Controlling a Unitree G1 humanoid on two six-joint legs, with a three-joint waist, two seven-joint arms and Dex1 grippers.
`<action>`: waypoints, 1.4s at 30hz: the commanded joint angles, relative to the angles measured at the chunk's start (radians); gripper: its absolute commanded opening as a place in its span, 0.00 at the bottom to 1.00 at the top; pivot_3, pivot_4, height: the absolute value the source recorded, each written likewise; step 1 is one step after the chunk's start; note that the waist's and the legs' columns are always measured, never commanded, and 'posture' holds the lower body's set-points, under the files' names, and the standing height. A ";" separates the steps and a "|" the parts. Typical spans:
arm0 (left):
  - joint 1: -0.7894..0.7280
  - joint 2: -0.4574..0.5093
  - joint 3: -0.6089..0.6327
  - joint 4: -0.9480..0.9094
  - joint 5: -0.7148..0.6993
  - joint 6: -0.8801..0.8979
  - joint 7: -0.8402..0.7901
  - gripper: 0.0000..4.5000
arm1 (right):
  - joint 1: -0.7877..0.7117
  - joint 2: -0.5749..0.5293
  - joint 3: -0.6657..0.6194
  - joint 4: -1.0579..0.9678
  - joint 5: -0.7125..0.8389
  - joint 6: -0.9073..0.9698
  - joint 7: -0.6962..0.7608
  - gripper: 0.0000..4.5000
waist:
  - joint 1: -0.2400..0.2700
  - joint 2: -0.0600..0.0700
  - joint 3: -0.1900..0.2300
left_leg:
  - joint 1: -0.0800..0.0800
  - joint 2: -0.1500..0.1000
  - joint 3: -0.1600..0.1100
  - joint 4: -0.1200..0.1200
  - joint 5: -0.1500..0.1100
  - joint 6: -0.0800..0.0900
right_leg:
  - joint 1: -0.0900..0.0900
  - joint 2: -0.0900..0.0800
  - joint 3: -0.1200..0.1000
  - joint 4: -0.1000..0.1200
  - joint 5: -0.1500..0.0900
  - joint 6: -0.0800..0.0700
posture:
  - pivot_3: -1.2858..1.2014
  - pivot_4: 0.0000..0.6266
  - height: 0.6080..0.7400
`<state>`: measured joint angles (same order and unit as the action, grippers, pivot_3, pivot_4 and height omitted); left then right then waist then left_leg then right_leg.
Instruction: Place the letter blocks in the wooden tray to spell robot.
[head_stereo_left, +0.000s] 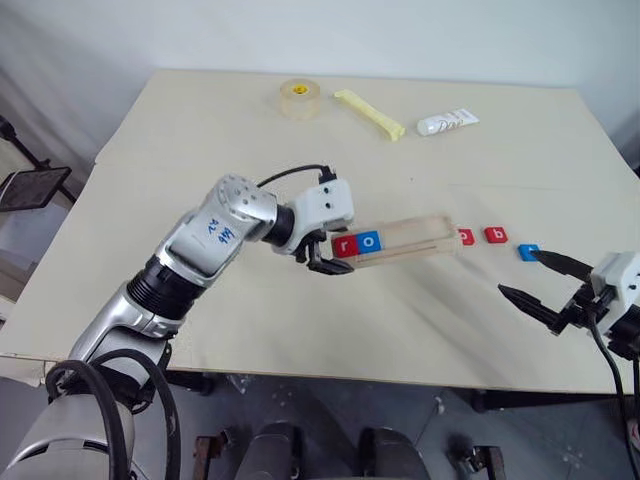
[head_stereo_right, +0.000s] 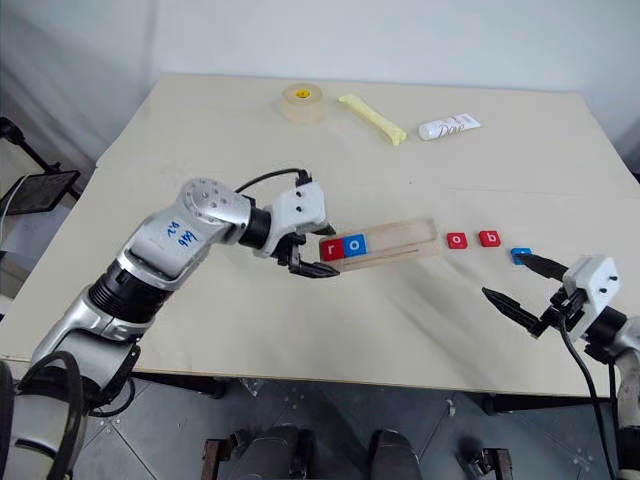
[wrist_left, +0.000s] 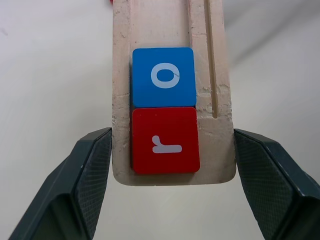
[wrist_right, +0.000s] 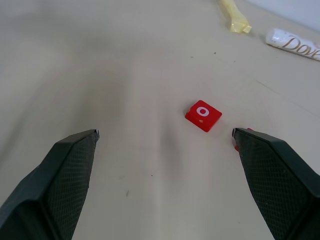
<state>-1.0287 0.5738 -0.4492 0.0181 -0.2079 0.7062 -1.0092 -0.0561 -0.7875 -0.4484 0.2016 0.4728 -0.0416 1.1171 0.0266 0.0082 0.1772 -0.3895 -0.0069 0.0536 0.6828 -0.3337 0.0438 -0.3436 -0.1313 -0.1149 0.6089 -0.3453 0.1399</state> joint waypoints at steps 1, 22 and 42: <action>-0.019 0.030 0.042 -0.008 -0.016 -0.026 -0.078 0.75 | 0.016 -0.010 -0.045 -0.041 0.031 0.009 -0.014 1.00 | -0.001 0.000 0.000 | 0.000 0.000 0.000 0.000 0.000 0.000 | 0.000 0.000 0.000 0.000 0.000 0.000 | 0.52 0.24 1.00; 0.082 0.038 -0.088 -0.087 0.159 -0.071 -0.184 0.75 | 0.047 0.013 -0.033 -0.076 0.040 0.018 -0.033 1.00 | 0.000 0.000 0.001 | 0.000 0.000 -0.001 0.001 0.000 0.001 | 0.000 0.000 0.000 0.002 0.000 0.000 | 0.52 0.24 1.00; 0.085 -0.177 -0.148 0.014 0.292 -0.069 -0.055 0.75 | 0.201 0.046 -0.098 -0.209 0.075 0.022 -0.102 1.00 | 0.002 0.000 0.001 | 0.000 -0.001 -0.001 0.001 0.000 0.001 | 0.000 -0.001 0.001 0.002 0.000 0.000 | 0.52 0.24 1.00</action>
<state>-0.9304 0.4093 -0.6053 0.0574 0.0824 0.6396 -1.0636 0.1370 -0.7396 -0.4995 0.0236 0.5286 -0.0189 1.0211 0.0289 0.0079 0.1780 -0.3894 -0.0077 0.0530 0.6839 -0.3338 0.0452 -0.3435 -0.1319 -0.1142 0.6109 -0.3453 0.1400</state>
